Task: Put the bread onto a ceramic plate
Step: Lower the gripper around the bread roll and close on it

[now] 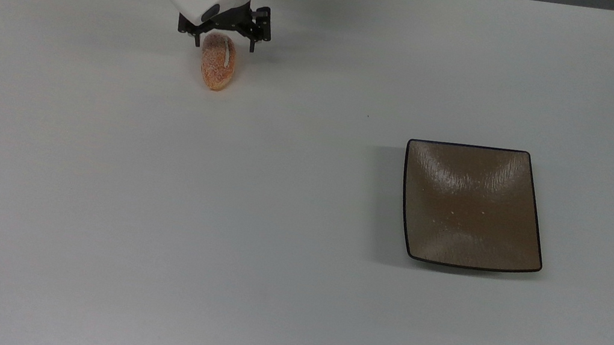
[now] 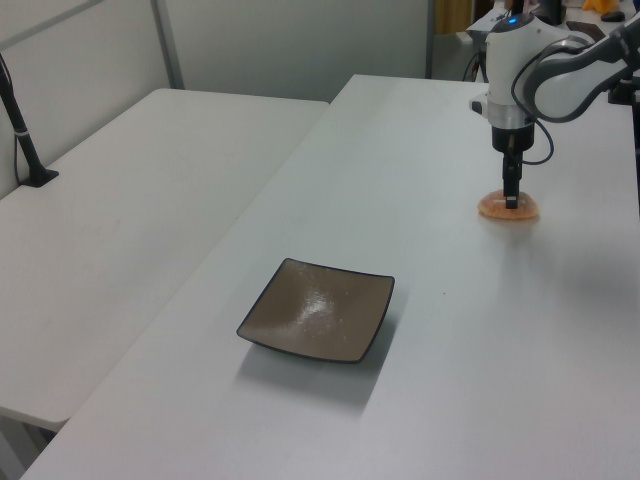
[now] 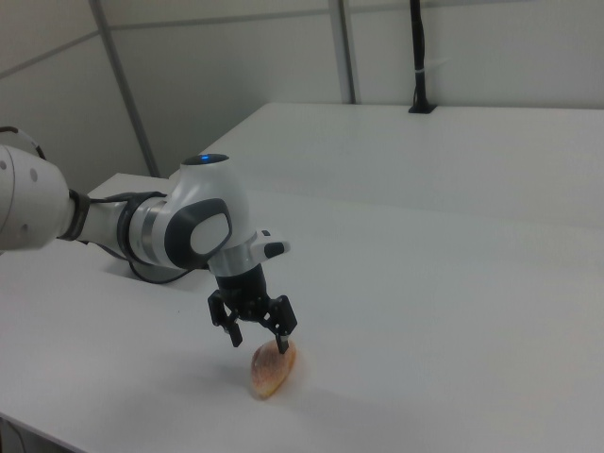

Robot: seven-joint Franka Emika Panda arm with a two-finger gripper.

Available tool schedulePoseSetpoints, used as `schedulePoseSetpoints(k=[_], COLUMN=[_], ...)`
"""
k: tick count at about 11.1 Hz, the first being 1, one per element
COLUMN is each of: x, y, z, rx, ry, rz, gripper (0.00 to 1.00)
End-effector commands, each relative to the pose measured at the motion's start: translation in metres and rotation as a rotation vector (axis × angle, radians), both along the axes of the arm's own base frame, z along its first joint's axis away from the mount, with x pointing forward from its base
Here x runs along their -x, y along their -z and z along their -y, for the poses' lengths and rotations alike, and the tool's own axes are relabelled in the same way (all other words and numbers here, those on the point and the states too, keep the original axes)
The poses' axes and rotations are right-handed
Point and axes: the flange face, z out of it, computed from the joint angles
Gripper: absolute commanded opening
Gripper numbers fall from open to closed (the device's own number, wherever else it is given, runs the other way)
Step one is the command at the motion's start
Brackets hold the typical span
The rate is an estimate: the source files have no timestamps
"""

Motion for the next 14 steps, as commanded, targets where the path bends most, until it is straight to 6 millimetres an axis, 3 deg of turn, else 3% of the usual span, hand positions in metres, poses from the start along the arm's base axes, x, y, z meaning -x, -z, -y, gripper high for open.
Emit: schedulePoseSetpoints(k=[1, 7, 10, 13, 14], x=[0.012, 0.019, 0.019, 0.016, 0.014], y=[0.014, 0.03, 0.033, 0.022, 0.011], z=[0.0, 0.006, 0.008, 0.01, 0.01], rx=[0.009, 0.046, 0.05, 0.053, 0.055], ry=[-0.04, -0.067, -0.069, -0.054, -0.032], rz=[0.062, 0.088, 0.082, 0.097, 0.113], gripper=[1.0, 0.99, 0.63, 0.42, 0.42])
